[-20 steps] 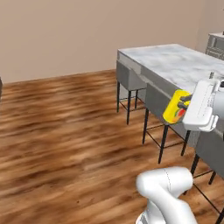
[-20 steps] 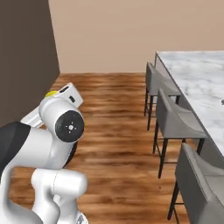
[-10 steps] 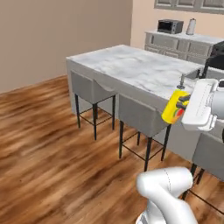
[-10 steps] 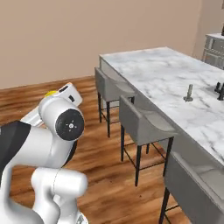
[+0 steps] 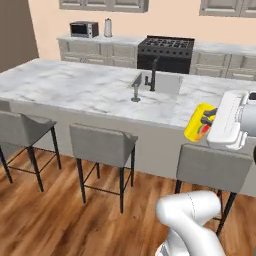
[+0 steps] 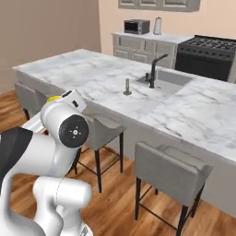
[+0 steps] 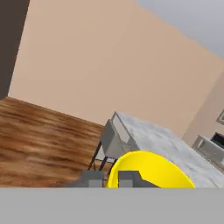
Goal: Open the cabinet directly in front. Then move the liquor and the cup to the dining counter with the candle on it.
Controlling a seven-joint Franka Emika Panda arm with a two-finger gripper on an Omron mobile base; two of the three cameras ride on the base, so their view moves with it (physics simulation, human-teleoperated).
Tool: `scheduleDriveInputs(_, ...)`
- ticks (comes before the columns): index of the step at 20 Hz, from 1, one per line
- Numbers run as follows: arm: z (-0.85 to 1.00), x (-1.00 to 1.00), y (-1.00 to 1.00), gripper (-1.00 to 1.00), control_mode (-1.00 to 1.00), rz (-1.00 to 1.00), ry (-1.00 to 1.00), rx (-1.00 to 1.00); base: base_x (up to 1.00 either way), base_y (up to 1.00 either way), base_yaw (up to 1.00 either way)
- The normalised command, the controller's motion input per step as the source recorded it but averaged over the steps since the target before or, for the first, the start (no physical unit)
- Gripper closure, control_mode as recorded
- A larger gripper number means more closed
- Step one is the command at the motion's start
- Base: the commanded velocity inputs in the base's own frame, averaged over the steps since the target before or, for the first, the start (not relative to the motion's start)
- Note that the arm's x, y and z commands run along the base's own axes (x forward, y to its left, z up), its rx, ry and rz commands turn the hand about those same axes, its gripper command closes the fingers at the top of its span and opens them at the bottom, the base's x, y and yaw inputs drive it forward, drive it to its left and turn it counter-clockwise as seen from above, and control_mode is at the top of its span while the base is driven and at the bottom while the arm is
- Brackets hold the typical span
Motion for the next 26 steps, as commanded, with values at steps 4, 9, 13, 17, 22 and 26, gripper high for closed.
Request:
scheduleDriveInputs(4, 0.00, 0.00, 0.00, 1.00, 1.00, 0.00, 0.00, 0.00, 0.42, 0.24, -0.79)
scheduleDriveInputs(9, 0.00, 0.00, 0.00, 1.00, 1.00, 0.00, 0.00, 0.00, 0.37, 0.62, -0.73)
scheduleDriveInputs(13, 0.00, 0.00, 0.00, 1.00, 1.00, 0.00, 0.00, 0.00, 0.43, 0.99, -0.55)
scheduleDriveInputs(17, 0.00, 0.00, 0.00, 1.00, 1.00, 0.00, 0.00, 0.00, 0.66, 1.00, -0.33)
scheduleDriveInputs(22, 0.00, 0.00, 0.00, 1.00, 1.00, 0.00, 0.00, 0.00, 0.79, 0.93, -0.19)
scheduleDriveInputs(26, 0.00, 0.00, 0.00, 1.00, 1.00, 0.00, 0.00, 0.00, 0.66, 0.15, -0.06)
